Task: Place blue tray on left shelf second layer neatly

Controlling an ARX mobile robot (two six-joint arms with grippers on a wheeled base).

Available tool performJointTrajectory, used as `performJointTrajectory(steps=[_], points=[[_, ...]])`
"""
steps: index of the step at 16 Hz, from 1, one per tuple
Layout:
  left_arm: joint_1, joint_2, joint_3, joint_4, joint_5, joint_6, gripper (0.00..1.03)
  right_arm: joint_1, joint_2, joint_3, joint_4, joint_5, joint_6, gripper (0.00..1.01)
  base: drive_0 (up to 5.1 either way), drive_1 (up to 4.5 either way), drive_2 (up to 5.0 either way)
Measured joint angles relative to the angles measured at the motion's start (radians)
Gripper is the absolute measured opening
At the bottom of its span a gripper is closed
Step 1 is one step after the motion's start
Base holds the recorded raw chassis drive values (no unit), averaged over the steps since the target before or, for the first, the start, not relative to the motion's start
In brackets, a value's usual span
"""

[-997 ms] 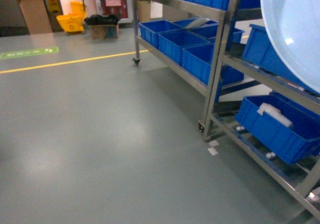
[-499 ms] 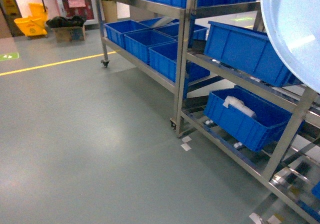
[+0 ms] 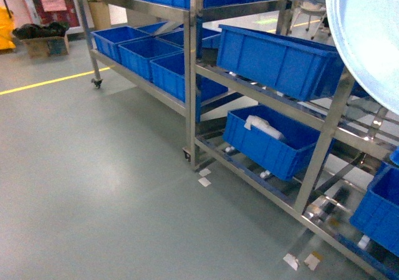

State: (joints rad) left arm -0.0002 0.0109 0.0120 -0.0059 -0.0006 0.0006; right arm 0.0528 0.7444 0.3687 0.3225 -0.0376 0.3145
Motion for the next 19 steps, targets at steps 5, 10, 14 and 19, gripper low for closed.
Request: performJointTrajectory(steps=[5, 10, 14, 19], points=[[0.0, 0.0, 0.0, 0.0, 0.0, 0.0, 0.98, 0.0, 0.0, 0.0, 0.0, 0.0, 0.0, 0.02, -1.6, -1.56, -1.6], [-0.001, 0.0, 0.0, 0.002, -0.001, 0.0, 0.98, 0.005, 0.001, 0.0, -0.002, -0.003, 0.0, 0.02, -0.2, -0.42, -4.8], [-0.001, 0.0, 0.0, 0.002, 0.0, 0.0, 0.98, 0.005, 0.001, 0.0, -0.001, -0.003, 0.0, 0.02, 0.9, 0.71, -6.7], [0.0, 0.0, 0.0, 0.002, 0.002, 0.0, 0.98, 0.006, 0.0, 0.0, -0.002, -0.002, 0.0, 0.02, -1.5, -0.28, -2.7]])
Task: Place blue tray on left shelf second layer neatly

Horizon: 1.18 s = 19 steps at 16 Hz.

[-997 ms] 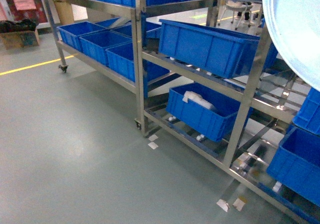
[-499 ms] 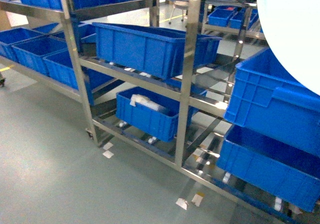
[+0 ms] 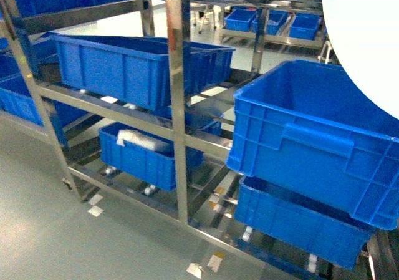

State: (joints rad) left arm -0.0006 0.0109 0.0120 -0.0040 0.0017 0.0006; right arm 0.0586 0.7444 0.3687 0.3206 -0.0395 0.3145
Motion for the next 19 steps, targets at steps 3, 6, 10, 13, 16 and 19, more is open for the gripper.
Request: performJointTrajectory(steps=[3, 6, 10, 13, 16, 19], points=[[0.0, 0.0, 0.0, 0.002, -0.001, 0.0, 0.98, 0.0, 0.006, 0.0, 0.003, 0.005, 0.0, 0.02, -1.7, -1.65, -1.7], [0.0, 0.0, 0.0, -0.003, -0.002, 0.0, 0.98, 0.0, 0.004, 0.0, 0.002, 0.006, 0.0, 0.02, -6.2, 2.4, -1.0], [0.0, 0.0, 0.0, -0.003, -0.002, 0.0, 0.98, 0.0, 0.002, 0.0, -0.001, 0.002, 0.0, 0.02, -6.2, 2.44, -1.2], [0.0, 0.0, 0.0, -0.002, -0.002, 0.0, 0.98, 0.0, 0.0, 0.0, 0.002, 0.002, 0.0, 0.02, -6.2, 2.41, -1.2], [0.0, 0.0, 0.0, 0.0, -0.002, 0.0, 0.98, 0.0, 0.0, 0.0, 0.002, 0.002, 0.0, 0.02, -4.8, 0.98, -1.4], [-0.001, 0.0, 0.0, -0.004, -0.007, 0.0, 0.98, 0.0, 0.002, 0.0, 0.003, -0.003, 0.0, 0.02, -1.4, -1.39, -1.4]])
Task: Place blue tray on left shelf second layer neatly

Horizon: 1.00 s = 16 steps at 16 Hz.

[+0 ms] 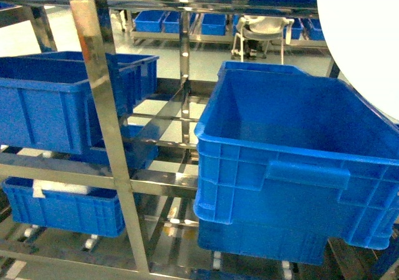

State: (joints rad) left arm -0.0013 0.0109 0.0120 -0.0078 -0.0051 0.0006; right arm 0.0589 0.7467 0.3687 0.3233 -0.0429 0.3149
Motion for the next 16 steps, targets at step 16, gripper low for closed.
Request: performJointTrajectory(steps=[16], points=[[0.0, 0.0, 0.0, 0.003, 0.005, 0.0, 0.98, -0.001, -0.003, 0.0, 0.002, 0.006, 0.0, 0.02, -0.6, 0.63, -1.9]])
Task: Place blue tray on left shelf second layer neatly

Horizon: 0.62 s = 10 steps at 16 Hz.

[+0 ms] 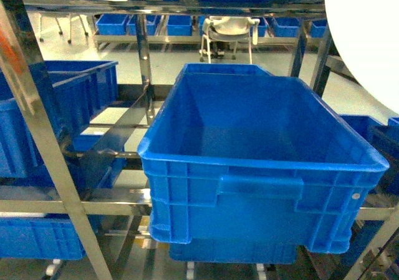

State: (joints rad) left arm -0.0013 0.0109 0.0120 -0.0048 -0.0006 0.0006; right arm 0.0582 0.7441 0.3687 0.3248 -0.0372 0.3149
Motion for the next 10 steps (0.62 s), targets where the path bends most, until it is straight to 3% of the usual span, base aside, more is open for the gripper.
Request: performJointTrajectory(steps=[10], points=[[0.0, 0.0, 0.0, 0.0, 0.0, 0.0, 0.98, 0.0, 0.005, 0.0, -0.002, 0.0, 0.0, 0.02, 0.0, 0.0, 0.0]])
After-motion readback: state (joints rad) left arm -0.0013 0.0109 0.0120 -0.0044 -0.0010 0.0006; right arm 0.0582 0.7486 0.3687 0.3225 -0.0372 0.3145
